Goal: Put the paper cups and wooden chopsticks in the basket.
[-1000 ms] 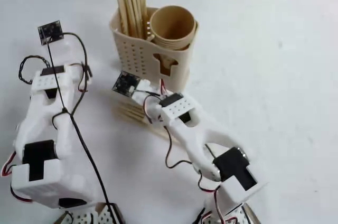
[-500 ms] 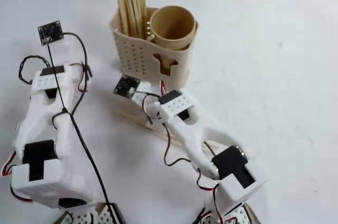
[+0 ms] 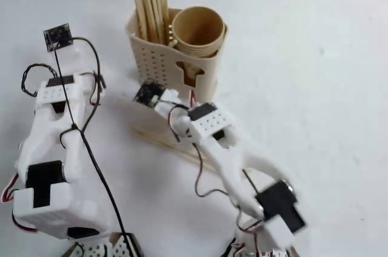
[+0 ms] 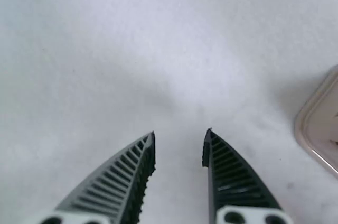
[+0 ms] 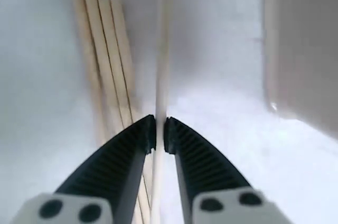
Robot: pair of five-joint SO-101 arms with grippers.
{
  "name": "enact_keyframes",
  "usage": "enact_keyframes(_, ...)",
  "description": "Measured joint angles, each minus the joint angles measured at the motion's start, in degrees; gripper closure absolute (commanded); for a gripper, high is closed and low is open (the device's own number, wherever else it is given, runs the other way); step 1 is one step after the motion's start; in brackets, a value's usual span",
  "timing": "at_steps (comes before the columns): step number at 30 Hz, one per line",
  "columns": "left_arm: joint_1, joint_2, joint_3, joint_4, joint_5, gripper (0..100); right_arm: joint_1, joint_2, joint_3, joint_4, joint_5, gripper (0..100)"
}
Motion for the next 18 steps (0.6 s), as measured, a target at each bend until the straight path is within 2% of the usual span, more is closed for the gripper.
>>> enact_keyframes(5,0.0,0.0,0.0,0.0,0.0,83,-0.2,-12.9,5.8,0.1,-2.5,98.2)
enact_keyframes(11,0.0,0.0,0.0,0.0,0.0,83,0.0,-31.6,8.2,0.2,-9.1,98.2)
enact_keyframes(15,0.0,0.0,0.0,0.0,0.0,83,-1.0,-42.4,4.7,0.2,-15.0,98.2)
enact_keyframes(18,0.0,0.0,0.0,0.0,0.0,83,-3.2,-43.9,-2.0,-2.6,-17.5,98.2)
